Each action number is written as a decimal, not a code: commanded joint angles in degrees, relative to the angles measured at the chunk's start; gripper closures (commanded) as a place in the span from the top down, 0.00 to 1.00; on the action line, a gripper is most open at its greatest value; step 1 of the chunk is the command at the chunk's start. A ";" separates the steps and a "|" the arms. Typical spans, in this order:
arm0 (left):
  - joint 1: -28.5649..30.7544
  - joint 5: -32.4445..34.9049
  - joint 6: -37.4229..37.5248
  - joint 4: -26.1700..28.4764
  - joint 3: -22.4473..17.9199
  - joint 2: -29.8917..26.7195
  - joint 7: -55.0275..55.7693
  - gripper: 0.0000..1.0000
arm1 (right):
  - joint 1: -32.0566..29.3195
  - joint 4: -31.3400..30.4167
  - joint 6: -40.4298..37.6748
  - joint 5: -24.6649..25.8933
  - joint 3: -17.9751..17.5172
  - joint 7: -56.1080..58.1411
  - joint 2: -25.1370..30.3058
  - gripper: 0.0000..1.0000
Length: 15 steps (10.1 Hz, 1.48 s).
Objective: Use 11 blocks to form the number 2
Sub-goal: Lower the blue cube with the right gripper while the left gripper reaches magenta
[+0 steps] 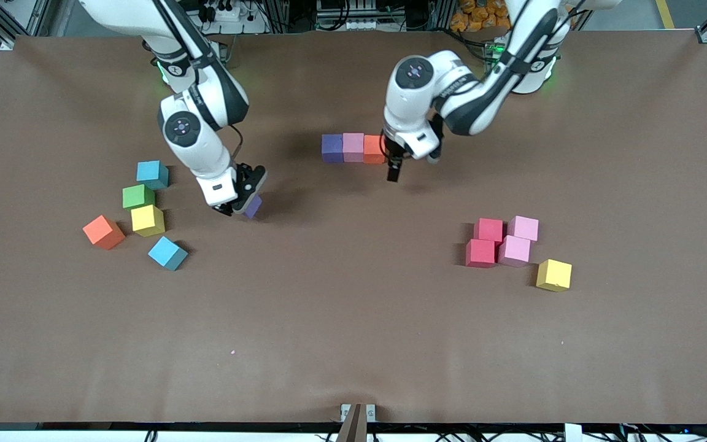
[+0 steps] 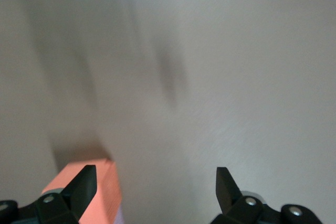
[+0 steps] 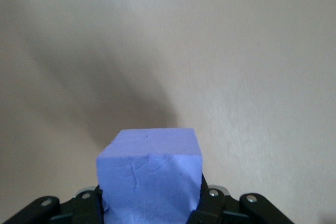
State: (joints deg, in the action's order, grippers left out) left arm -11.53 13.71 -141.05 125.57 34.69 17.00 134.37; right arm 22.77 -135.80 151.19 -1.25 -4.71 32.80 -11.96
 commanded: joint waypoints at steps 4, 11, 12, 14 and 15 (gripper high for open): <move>11.87 0.18 8.31 -10.49 0.65 4.17 -27.08 1.00 | 4.91 12.21 -5.54 0.19 0.06 -22.19 -4.99 0.22; 15.92 1.14 12.46 -23.61 -1.37 12.62 -60.66 1.00 | 9.30 24.17 -5.47 0.37 -6.80 -51.57 -14.57 0.21; 16.01 1.05 12.90 -24.23 -2.25 12.62 -66.54 1.00 | 10.70 24.27 -5.12 0.37 -6.80 -55.95 -15.19 0.21; 16.19 1.32 13.78 -24.23 -3.48 12.80 -78.93 1.00 | 13.43 27.33 -5.03 0.72 -6.80 -68.58 -18.52 0.21; 16.36 1.32 13.87 -24.06 -4.53 13.06 -85.43 1.00 | 14.05 30.22 -5.46 1.07 -6.89 -73.35 -21.58 0.20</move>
State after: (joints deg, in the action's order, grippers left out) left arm 4.64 13.79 -128.45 102.52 30.85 29.17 56.34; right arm 35.63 -111.04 146.57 -1.18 -11.57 -33.21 -28.53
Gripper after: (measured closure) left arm 0.000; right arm 0.419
